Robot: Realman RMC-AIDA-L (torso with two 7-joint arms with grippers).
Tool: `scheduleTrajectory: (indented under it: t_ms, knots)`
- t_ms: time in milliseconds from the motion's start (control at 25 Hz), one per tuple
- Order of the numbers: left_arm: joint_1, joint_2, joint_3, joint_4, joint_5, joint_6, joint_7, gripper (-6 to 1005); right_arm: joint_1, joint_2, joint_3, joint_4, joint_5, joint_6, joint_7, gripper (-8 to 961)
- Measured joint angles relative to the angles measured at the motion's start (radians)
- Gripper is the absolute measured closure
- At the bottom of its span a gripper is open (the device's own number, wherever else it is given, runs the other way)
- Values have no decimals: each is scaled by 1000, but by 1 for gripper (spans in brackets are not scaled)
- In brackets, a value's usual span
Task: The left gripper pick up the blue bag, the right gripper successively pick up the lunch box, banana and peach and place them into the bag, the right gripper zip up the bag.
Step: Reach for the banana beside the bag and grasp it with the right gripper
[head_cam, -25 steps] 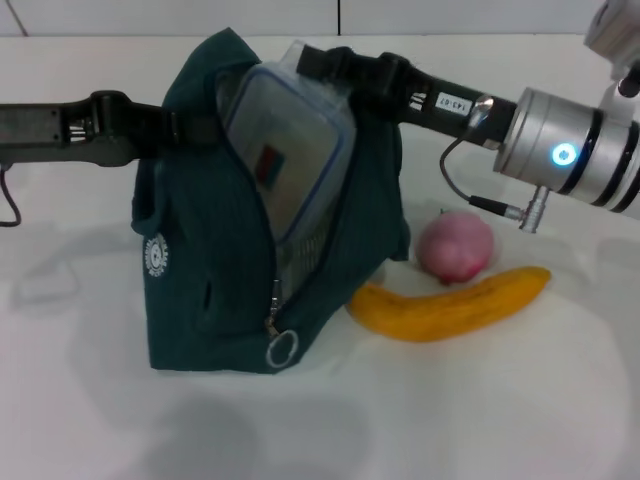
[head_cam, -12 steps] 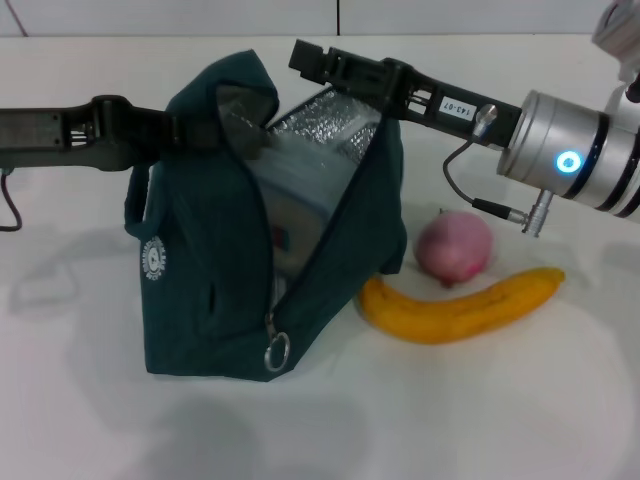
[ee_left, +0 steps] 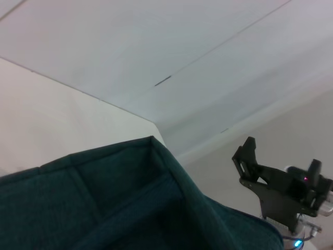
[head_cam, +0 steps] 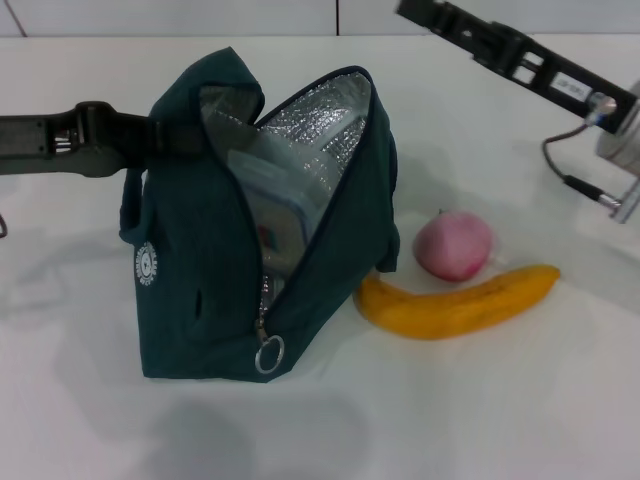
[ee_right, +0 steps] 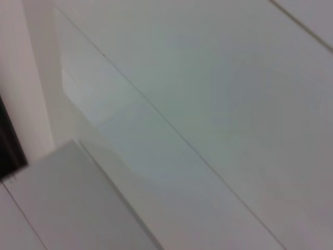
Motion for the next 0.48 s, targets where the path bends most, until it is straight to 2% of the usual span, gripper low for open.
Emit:
scheduleTrajectory:
  t_ms: [80,160,240,280,320,360,480]
  knots:
    - [5,1,0,2,0,0,1,955,-14,-26,18,-49,-57,45,-15,205]
    - [6,2,0,2,0,1,2,955,-42,-52,54,-145,-167,131,-11,174]
    - [5,2,0,2,0,1,3,955,-66,-62,96,-256,-306,220,35,159]
    - [5,2,0,3,0,1,3,955,-66,-62,96,-256,-306,220,35,159]
    - [5,2,0,4,0,1,4,955,-75,-64,118,-330,-399,263,78,160]
    - [5,2,0,4,0,1,5,955,-88,-66,173,-491,-651,319,225,160]
    - [3,2,0,3,0,-1,12,955,-74,-60,265,-656,-980,279,470,160]
